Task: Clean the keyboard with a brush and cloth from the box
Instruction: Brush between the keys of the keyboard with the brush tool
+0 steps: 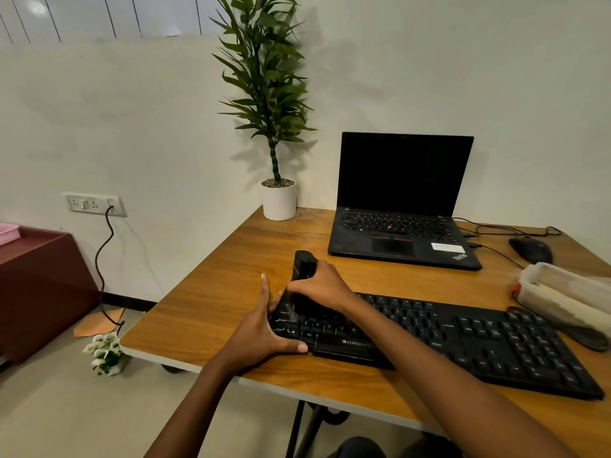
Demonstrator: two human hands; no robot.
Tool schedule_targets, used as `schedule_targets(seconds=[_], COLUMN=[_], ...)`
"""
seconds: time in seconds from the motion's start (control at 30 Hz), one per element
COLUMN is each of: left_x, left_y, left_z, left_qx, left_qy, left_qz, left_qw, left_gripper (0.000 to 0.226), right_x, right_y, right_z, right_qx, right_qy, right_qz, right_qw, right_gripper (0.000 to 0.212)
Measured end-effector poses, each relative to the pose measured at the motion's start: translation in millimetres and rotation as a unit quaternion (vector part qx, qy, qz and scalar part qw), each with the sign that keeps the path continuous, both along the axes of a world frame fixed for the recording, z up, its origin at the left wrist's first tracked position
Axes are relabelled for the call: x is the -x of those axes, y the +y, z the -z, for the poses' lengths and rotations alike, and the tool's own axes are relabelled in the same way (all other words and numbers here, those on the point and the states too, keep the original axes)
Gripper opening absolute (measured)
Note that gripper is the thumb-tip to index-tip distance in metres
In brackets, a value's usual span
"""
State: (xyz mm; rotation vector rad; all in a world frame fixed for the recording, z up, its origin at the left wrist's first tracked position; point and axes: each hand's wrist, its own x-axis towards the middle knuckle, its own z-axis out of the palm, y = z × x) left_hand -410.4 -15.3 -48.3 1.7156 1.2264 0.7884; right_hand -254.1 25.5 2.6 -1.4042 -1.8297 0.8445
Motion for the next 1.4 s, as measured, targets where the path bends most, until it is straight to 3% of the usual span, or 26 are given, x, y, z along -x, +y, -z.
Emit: schedule_targets(seconds=[0.1, 0.2, 0.33, 0.43, 0.6, 0.7, 0.87, 1.0, 1.13, 1.27, 1.4], left_x=[-1.0, -1.6, -1.4, -1.1, 0.1, -0.7, -0.3, 0.2, 0.0, -0.2, -0.1], left_y=[-0.3, -0.7, -0.4, 0.3, 1.2, 1.3, 1.2, 1.6, 1.4, 2.1, 2.5], left_z=[-0.5, 0.0, 0.2, 1.4, 2.5, 3.0, 2.9, 3.1, 3.0, 3.0, 3.1], left_qx=[0.0, -0.004, 0.0, -0.008, 0.002, 0.0, -0.002, -0.003, -0.003, -0.003, -0.002], left_qy=[-0.004, -0.007, -0.003, 0.001, -0.011, -0.013, -0.01, -0.009, -0.003, -0.003, -0.007], left_qz=[0.002, 0.002, 0.008, 0.001, 0.009, 0.01, 0.012, 0.012, 0.013, 0.011, 0.012], left_qw=[1.0, 1.0, 1.0, 1.0, 1.0, 1.0, 1.0, 1.0, 1.0, 1.0, 1.0], left_gripper=[0.149, 0.144, 0.148, 0.145, 0.148, 0.145, 0.145, 0.143, 0.143, 0.143, 0.145], right_x=[4.4, 7.9, 7.9, 16.2, 3.0, -1.8, -7.1, -1.8, -4.0, -2.3, -8.1], right_y=[0.2, -5.9, -2.1, -6.1, -0.1, -4.2, -0.1, -5.8, 4.1, -6.0, 4.2], right_z=[-7.1, 2.5, -5.3, -2.6, -0.1, 2.5, -9.8, -2.1, -7.1, -2.8, -9.1], right_qx=[-0.033, 0.006, -0.036, -0.037, -0.03, -0.006, -0.024, 0.003, -0.033, 0.009, -0.018], right_qy=[-0.022, 0.004, -0.071, -0.015, 0.002, 0.035, -0.05, 0.007, -0.056, 0.029, -0.035], right_qz=[0.007, -0.003, 0.033, -0.008, 0.054, 0.024, 0.029, -0.013, 0.048, -0.03, -0.001], right_qw=[0.999, 1.0, 0.996, 0.999, 0.998, 0.999, 0.998, 1.0, 0.997, 0.999, 0.999], right_gripper=[0.021, 0.021, 0.024, 0.022, 0.019, 0.019, 0.023, 0.021, 0.022, 0.02, 0.022])
